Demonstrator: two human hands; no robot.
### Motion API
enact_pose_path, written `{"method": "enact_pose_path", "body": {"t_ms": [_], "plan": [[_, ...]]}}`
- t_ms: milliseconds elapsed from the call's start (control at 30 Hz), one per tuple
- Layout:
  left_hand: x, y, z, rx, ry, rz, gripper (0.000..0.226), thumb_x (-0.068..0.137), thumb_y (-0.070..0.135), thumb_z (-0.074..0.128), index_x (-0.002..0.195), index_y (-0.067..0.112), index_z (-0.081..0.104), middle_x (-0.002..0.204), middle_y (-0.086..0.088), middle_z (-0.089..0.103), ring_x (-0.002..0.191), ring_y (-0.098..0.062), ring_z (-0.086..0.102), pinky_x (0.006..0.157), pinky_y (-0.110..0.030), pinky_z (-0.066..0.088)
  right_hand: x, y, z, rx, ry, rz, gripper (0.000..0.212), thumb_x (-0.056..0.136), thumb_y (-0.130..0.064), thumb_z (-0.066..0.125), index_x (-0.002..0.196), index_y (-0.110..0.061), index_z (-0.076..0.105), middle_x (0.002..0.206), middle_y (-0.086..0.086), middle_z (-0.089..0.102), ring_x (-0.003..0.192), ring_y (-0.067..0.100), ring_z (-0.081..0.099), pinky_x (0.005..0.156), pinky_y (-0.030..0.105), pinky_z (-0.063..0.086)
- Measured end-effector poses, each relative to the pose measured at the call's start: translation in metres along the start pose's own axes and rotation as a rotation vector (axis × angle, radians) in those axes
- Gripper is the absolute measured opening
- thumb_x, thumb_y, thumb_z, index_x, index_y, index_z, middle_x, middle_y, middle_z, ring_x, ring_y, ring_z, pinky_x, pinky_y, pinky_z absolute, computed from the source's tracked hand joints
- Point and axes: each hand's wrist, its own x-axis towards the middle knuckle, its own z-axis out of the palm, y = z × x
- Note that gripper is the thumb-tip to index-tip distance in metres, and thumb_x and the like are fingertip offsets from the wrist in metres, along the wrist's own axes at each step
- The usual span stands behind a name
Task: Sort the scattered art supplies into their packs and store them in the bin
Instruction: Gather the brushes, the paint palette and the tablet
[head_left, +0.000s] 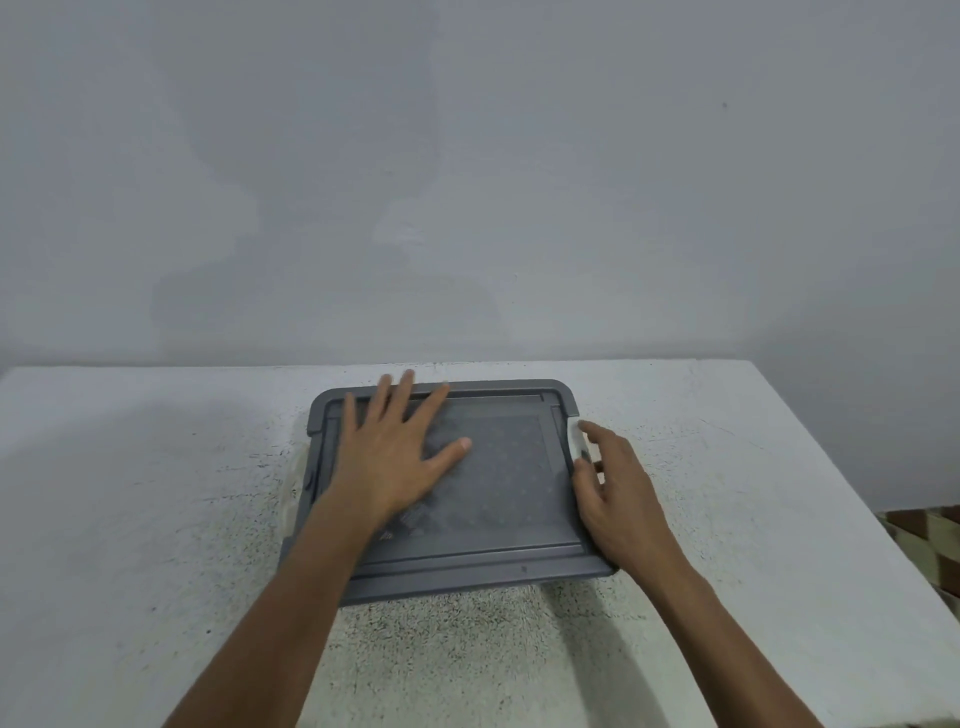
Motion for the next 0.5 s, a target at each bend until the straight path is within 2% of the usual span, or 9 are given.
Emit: {"method": "enact_pose_path", "body": {"t_ms": [67,100,233,333,400,500], "plan": [[-0.015,-0.019,-0.002,0.035,0.043,-0.132,0.083,0.082,0.082,-0.007,0.154,0.043,-0.007,0.165,-0.002,-0.008,0.151,-0.03,-0.008,0.117,-0.056,-0.007,0.006,-0.002,-0.004,-0.178,-0.052,-0.094,0.05,0.1,-0.019,0.043,0.149,-0.018,0.034,0.154,0.006,0.033,0.136,0.024,0.035,0.113,0.039,0.032],[-0.022,-0.027,-0.003,0.046,0.041,-0.203,0.08,0.085,0.08,-0.004,0.155,0.042,-0.007,0.166,-0.004,-0.007,0.151,-0.032,-0.005,0.118,-0.058,-0.005,0.011,-0.004,-0.005,-0.259,-0.069,-0.14,0.052,0.1,-0.025,0.04,0.151,-0.016,0.031,0.159,0.007,0.026,0.141,0.026,0.028,0.116,0.038,0.026],[-0.054,-0.053,-0.004,-0.104,0.0,-0.463,0.085,0.083,0.083,0.018,0.153,0.044,-0.011,0.165,-0.01,0.002,0.149,-0.036,0.012,0.118,-0.058,0.01,0.038,-0.019,0.004,-0.5,-0.146,-0.236,0.079,0.092,-0.062,0.01,0.154,-0.015,0.023,0.162,0.008,0.018,0.149,0.032,0.016,0.121,0.037,0.006],[-0.068,-0.057,-0.006,-0.424,0.028,-0.569,0.107,0.074,0.086,0.039,0.155,0.037,-0.011,0.162,-0.01,0.022,0.142,-0.035,0.034,0.109,-0.055,0.034,0.055,-0.036,0.014,-0.586,-0.201,-0.245,0.089,0.084,-0.074,-0.003,0.156,-0.024,0.014,0.164,0.004,0.013,0.149,0.035,0.009,0.121,0.046,0.011],[-0.071,-0.054,-0.008,-0.524,0.045,-0.633,0.11,0.074,0.083,0.048,0.157,0.032,-0.004,0.155,-0.012,0.037,0.134,-0.035,0.045,0.102,-0.051,0.042,0.063,-0.054,0.026,-0.612,-0.257,-0.275,0.084,0.085,-0.074,-0.002,0.156,-0.03,0.01,0.164,0.002,0.01,0.15,0.035,0.005,0.12,0.049,0.009],[-0.072,-0.05,-0.009,-0.523,0.107,-0.693,0.103,0.072,0.082,0.054,0.154,0.029,0.023,0.142,-0.011,0.052,0.124,-0.034,0.053,0.097,-0.047,0.046,0.066,-0.078,0.051,-0.629,-0.328,-0.349,0.073,0.093,-0.072,0.009,0.156,-0.035,0.004,0.165,0.001,0.006,0.15,0.036,0.001,0.12,0.051,0.001]]}}
